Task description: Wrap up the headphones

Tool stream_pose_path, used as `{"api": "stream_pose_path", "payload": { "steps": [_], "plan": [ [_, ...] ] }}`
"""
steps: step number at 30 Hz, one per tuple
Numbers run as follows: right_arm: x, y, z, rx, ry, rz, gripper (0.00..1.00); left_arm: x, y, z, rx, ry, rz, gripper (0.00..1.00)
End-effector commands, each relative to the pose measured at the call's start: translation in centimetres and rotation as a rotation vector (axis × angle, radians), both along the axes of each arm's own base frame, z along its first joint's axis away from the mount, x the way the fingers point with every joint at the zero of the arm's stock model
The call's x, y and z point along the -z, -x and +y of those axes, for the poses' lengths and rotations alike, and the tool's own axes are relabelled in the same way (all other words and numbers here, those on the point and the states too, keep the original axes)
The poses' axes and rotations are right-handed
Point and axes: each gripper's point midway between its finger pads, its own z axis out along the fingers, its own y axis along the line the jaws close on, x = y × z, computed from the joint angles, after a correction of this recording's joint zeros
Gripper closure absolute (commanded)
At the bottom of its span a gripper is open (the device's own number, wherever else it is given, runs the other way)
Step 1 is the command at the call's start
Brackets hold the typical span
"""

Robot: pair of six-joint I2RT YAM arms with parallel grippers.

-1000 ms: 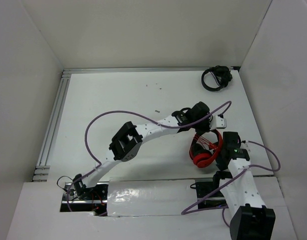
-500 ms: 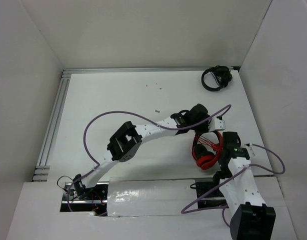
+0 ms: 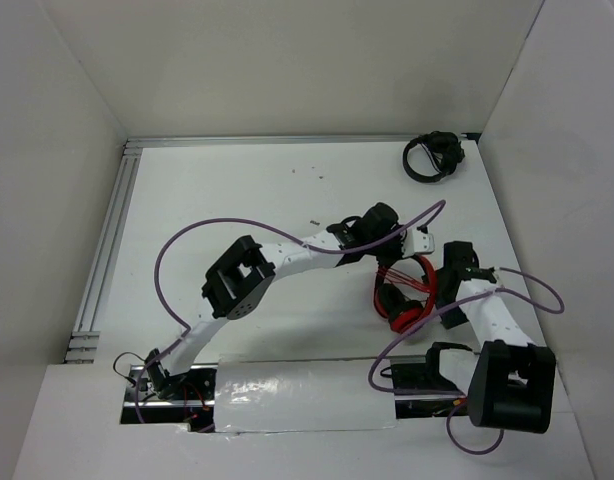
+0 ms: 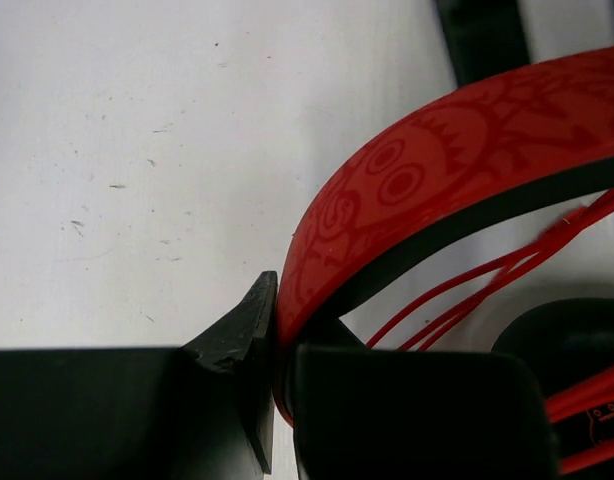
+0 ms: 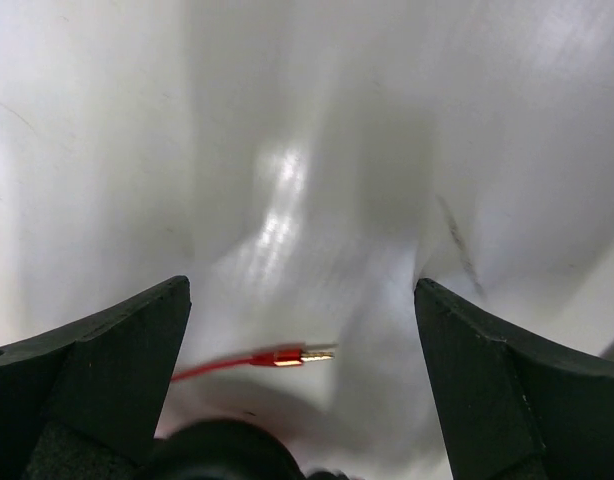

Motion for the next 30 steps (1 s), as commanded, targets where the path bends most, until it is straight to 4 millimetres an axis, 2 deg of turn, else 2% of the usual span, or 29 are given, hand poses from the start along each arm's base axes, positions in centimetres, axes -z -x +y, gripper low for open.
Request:
{"api": "stream_pose_path", "payload": {
  "steps": [1, 3, 4, 6, 8, 9, 10, 11, 12, 13, 16, 17, 19, 22, 24, 25, 26, 27, 28, 30],
  "plan": [
    [-1.0, -3.5, -1.2, 0.028, 0.034, -0.083, 0.00, 1.8, 1.8, 1.2, 0.106, -0.054, -0.033, 1.00],
    [-0.6, -3.2, -1.9, 0.045, 0.063, -0.017, 0.00, 1.3, 2.2, 0.9, 0.118, -0.042, -0.043, 1.00],
    [-1.2, -3.6, -2.8, 0.059, 0.106, -0.009, 0.00, 1.5, 2.1, 0.9, 0.119, -0.043, -0.047, 1.00],
    [-0.9, -3.4, -3.5, 0.085, 0.126, 0.029, 0.00, 1.9, 1.8, 0.9, 0.105, -0.052, -0.050, 1.00],
    [-0.9, -4.0, -3.1, 0.062, 0.097, 0.019, 0.00, 2.7, 1.6, 0.7, 0.101, -0.067, -0.041, 1.00],
    [-1.1, -4.4, -3.0, 0.054, 0.089, 0.000, 0.00, 2.4, 1.0, 0.4, 0.080, -0.068, -0.052, 1.00],
    [-1.2, -4.6, -2.8, 0.047, 0.076, -0.009, 0.00, 3.5, 0.7, 0.4, 0.066, -0.089, -0.045, 1.00],
    [-1.8, -4.8, -3.2, 0.060, 0.077, -0.028, 0.00, 4.0, 0.0, 0.7, 0.031, -0.116, -0.054, 1.00],
    [-2.4, -5.2, -3.4, 0.063, 0.078, -0.050, 0.00, 3.6, -0.5, 0.3, 0.017, -0.113, -0.066, 1.00],
    [-2.9, -5.3, -3.7, 0.062, 0.080, -0.066, 0.00, 4.4, -0.6, 0.4, 0.012, -0.130, -0.062, 1.00],
    [-5.3, -6.3, -3.0, 0.014, 0.041, -0.172, 0.00, 5.0, -1.2, 0.5, -0.031, -0.150, -0.066, 1.00],
    [-6.3, -6.4, -2.2, -0.039, 0.017, -0.214, 0.00, 4.4, -1.4, 0.1, -0.051, -0.137, -0.054, 1.00],
    [-6.8, -6.2, -1.3, -0.094, -0.001, -0.247, 0.00, 5.0, -1.3, 0.3, -0.055, -0.156, -0.016, 1.00],
    [-8.4, -5.5, -1.5, -0.102, 0.029, -0.309, 0.00, 5.4, -1.5, 0.1, -0.068, -0.167, -0.026, 1.00],
    [-9.6, -5.5, -1.8, -0.099, 0.043, -0.334, 0.00, 6.1, -1.8, 0.2, -0.087, -0.191, -0.052, 0.97],
    [-11.0, -5.7, -1.9, -0.109, 0.055, -0.369, 0.00, 6.6, -1.6, 0.3, -0.083, -0.206, -0.052, 0.96],
    [-11.5, -5.9, -1.9, -0.109, 0.058, -0.376, 0.00, 6.3, -1.7, 0.1, -0.082, -0.200, -0.057, 0.96],
    [-12.2, -5.9, -2.1, -0.109, 0.068, -0.388, 0.00, 7.2, -1.6, 0.5, -0.085, -0.228, -0.043, 0.95],
    [-13.3, -6.1, -2.3, -0.106, 0.081, -0.409, 0.00, 7.0, -1.8, 0.4, -0.095, -0.227, -0.048, 0.91],
    [-14.2, -6.2, -2.3, -0.106, 0.088, -0.435, 0.00, 7.5, -2.2, 0.5, -0.123, -0.239, -0.049, 0.83]
  ]
}}
